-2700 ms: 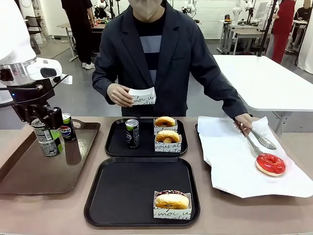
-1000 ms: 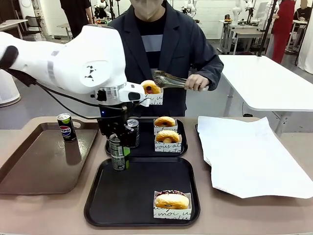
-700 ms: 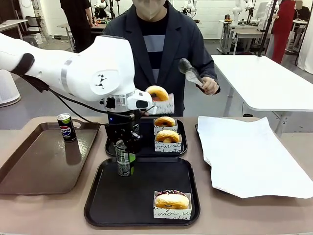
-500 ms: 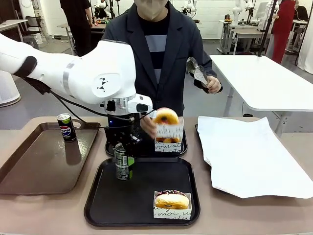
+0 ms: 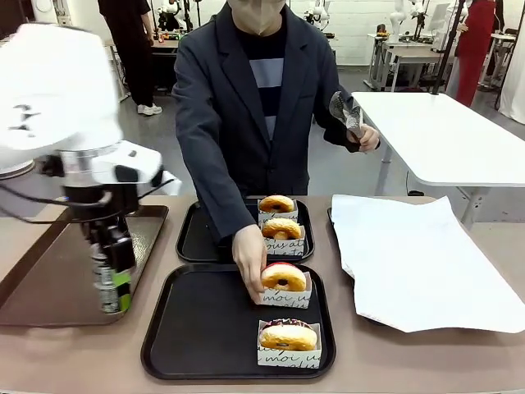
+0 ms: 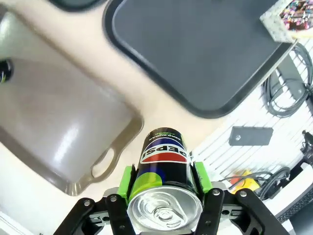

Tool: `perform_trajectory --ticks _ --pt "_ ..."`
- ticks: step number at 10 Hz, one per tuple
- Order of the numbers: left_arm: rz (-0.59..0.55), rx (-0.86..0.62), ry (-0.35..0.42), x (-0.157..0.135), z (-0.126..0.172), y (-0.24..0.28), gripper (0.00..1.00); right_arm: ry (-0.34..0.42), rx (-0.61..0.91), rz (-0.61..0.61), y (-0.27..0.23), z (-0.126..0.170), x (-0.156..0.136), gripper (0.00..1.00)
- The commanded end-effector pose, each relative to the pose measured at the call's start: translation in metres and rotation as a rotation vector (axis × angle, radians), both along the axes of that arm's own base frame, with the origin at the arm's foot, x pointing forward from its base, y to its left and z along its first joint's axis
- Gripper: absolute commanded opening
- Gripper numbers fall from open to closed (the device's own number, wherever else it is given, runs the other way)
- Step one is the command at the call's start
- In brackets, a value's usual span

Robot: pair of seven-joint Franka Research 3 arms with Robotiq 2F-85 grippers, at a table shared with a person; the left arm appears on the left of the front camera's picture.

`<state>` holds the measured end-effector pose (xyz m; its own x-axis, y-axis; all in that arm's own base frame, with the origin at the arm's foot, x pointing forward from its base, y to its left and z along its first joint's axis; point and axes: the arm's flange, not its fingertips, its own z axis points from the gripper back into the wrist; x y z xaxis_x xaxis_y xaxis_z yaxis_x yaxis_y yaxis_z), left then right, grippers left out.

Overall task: Set up donuts and drinks on trays.
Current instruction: Pick up one Pepsi coke from the Handle tray and place it on the Flat Tray without a Pepsi coke.

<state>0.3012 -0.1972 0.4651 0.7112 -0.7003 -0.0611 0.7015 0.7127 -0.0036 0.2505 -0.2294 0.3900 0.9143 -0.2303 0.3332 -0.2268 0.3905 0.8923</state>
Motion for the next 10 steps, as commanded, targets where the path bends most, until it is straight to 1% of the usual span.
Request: perform_trajectory --ticks 1,5,7,8,10 --pt "0.011 -0.011 -0.011 0.006 0.003 0.012 0.58 -0.026 0.012 -0.001 -0.001 0.000 0.001 1.00" --pt "0.016 -0.028 -0.022 0.009 0.001 0.007 0.58 -0.026 0.012 -0.001 -0.001 0.000 0.001 1.00" --pt "0.041 -0.054 -0.025 0.030 0.002 -0.023 0.58 -0.026 0.012 -0.001 -0.001 0.000 0.001 1.00" --pt "0.055 -0.074 -0.015 0.040 -0.001 -0.041 0.58 -0.026 0.012 -0.001 -0.001 0.000 0.001 1.00" --pt "0.091 -0.068 -0.040 0.053 -0.017 -0.074 0.58 -0.026 0.012 -0.001 -0.001 0.000 0.001 1.00"
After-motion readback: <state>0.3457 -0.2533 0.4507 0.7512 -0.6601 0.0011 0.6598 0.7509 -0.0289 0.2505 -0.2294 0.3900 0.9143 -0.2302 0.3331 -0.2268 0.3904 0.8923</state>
